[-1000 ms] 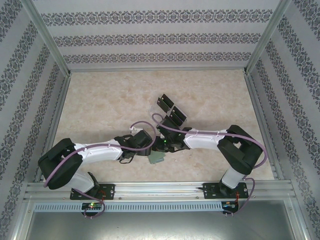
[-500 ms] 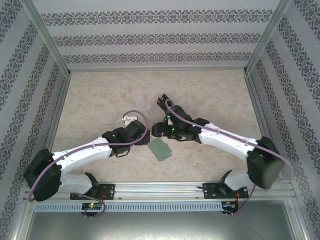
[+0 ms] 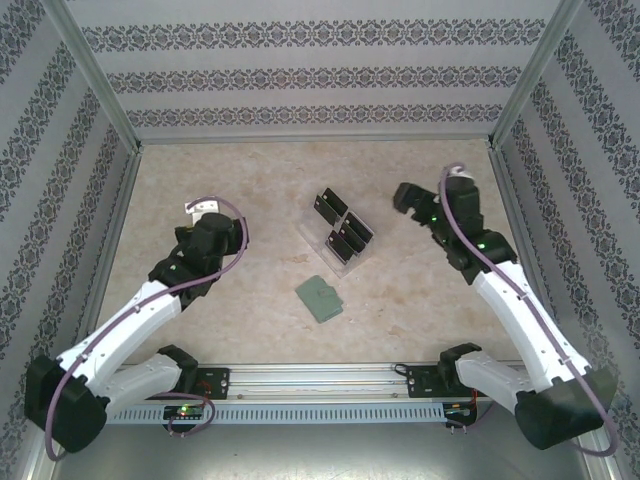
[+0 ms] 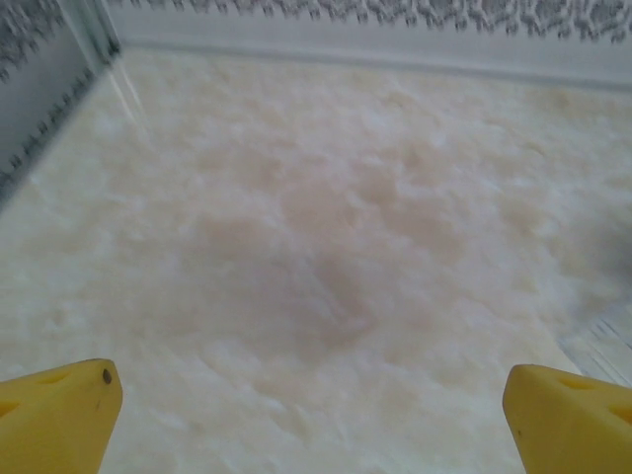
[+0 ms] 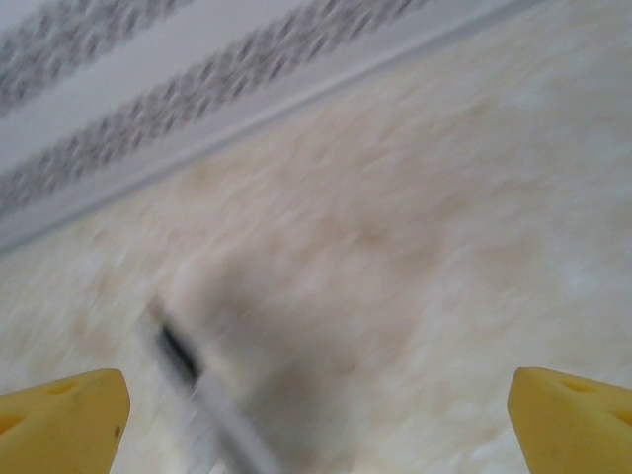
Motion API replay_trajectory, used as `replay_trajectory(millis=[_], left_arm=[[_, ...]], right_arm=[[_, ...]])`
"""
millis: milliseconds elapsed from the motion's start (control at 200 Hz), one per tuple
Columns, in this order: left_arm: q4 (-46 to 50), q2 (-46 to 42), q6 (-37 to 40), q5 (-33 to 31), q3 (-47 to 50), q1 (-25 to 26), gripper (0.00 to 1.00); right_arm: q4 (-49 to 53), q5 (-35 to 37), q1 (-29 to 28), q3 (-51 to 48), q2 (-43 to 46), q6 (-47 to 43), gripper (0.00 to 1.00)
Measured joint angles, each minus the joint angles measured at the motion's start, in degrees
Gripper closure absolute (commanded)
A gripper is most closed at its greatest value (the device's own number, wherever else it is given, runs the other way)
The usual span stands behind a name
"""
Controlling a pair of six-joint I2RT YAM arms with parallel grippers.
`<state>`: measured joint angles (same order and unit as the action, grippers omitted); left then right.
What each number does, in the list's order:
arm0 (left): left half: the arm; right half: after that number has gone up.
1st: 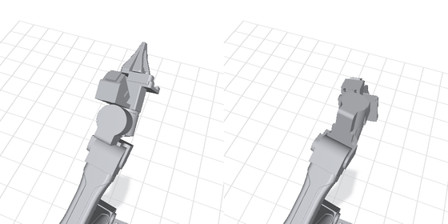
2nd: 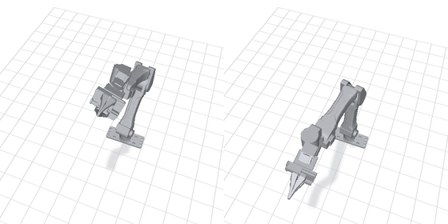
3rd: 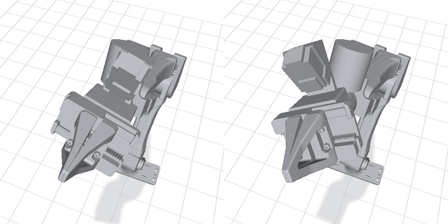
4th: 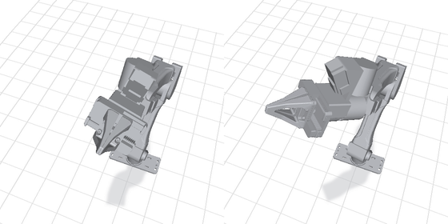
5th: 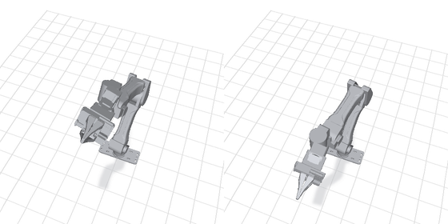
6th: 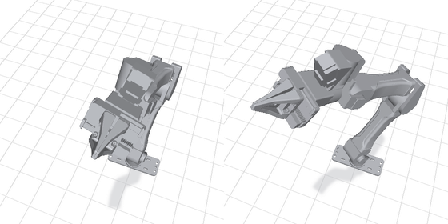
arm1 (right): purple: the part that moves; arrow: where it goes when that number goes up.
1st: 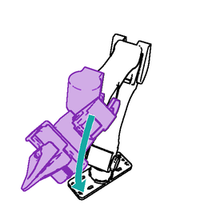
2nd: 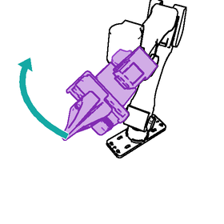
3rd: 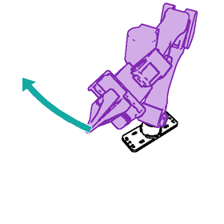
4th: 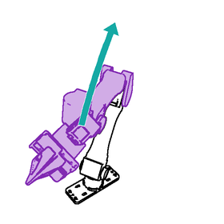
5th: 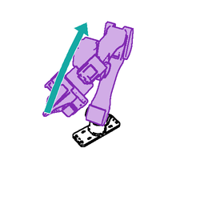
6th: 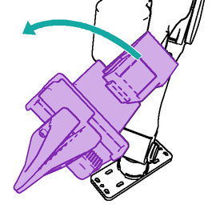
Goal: Put the credit cards into the card holder
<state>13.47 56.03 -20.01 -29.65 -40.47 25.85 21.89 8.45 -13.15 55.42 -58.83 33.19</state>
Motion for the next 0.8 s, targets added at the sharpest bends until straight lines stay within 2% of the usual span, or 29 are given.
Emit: replay_trajectory(millis=[100,225,445,674,799], left_arm=[[-6.2,-1.7,5.3,0.1,5.3,-3.8,0.0],[-11.9,-0.5,9.2,1.8,9.4,-9.6,0.0],[-20.9,2.7,13.4,4.1,15.5,-12.9,0.0],[-31.0,7.8,16.2,4.6,22.3,-13.7,0.0],[-39.5,12.6,18.5,5.8,23.5,-14.0,0.0]], right_arm=[[-5.2,2.7,6.8,-3.7,0.4,-2.3,0.02],[-10.2,6.1,10.5,-8.0,-1.1,-7.7,0.02],[-19.2,10.8,10.8,-15.6,-6.5,-18.4,0.02],[-34.8,10.4,10.8,-27.2,-11.0,-22.7,0.02],[-43.4,9.6,10.8,-30.9,-14.6,-24.1,0.02]])
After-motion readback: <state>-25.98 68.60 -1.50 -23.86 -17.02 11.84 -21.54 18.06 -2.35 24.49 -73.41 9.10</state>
